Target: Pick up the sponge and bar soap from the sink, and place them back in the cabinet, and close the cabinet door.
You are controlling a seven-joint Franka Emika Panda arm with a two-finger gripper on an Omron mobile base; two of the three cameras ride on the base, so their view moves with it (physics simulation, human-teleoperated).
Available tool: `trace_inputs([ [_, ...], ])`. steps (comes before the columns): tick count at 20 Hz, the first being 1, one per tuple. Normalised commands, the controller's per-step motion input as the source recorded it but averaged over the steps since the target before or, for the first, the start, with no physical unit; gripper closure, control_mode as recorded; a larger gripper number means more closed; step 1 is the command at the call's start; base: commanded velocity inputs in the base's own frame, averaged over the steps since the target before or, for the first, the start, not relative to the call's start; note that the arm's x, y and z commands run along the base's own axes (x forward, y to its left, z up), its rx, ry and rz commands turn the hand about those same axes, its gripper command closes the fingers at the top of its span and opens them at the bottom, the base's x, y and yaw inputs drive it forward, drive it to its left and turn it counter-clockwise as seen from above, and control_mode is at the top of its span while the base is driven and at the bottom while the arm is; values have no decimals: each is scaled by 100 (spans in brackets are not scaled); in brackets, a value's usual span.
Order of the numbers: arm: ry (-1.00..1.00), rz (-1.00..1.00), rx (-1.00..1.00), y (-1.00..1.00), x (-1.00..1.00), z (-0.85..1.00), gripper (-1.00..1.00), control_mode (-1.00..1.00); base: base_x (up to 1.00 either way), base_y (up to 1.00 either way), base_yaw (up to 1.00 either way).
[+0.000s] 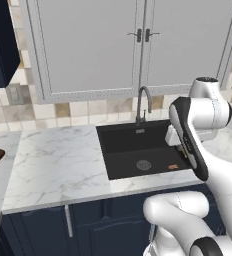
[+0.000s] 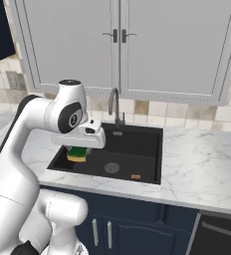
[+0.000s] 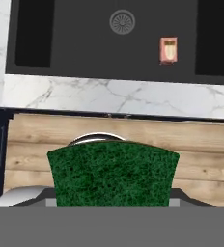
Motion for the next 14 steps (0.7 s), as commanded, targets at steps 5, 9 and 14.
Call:
trace_inputs([
  [5,0,0,0,0,0,0,100,100,-53,-34,0],
  [9,0,0,0,0,0,0,100,100,-48,-37,0],
  [14,0,0,0,0,0,0,100,100,-31,-49,0],
])
